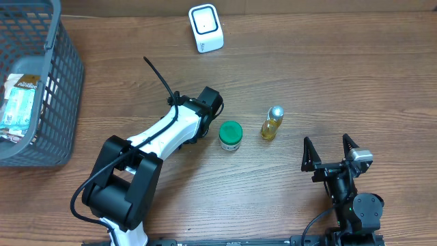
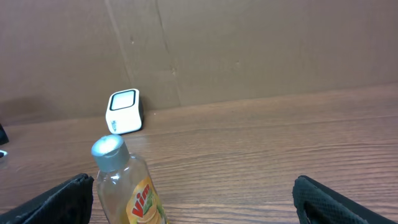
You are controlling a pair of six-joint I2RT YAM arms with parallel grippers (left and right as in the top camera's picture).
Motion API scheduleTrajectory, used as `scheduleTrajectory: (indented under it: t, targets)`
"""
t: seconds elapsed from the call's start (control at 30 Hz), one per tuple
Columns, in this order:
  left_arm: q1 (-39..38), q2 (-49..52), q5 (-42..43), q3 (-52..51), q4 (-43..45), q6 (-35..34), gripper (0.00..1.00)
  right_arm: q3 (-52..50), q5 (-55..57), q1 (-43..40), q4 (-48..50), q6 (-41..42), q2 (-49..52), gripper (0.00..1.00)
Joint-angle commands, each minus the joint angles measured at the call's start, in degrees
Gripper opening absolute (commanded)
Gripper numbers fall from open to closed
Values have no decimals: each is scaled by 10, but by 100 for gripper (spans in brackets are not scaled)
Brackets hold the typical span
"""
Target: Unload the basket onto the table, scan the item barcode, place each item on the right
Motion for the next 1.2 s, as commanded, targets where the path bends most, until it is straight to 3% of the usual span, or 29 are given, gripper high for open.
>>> scheduleTrajectory:
  t: [0.0,0.57,1.17]
  targets:
    - [-4,-1,19,-3,7,-9,30,-6,5,3,2,2,-2,100]
    - [-4,-1,32,-3,9,-9,32,-6,5,3,2,2,-2,100]
    - [-4,-1,101,45,-12,-9,36,-6,5,3,2,2,-2,100]
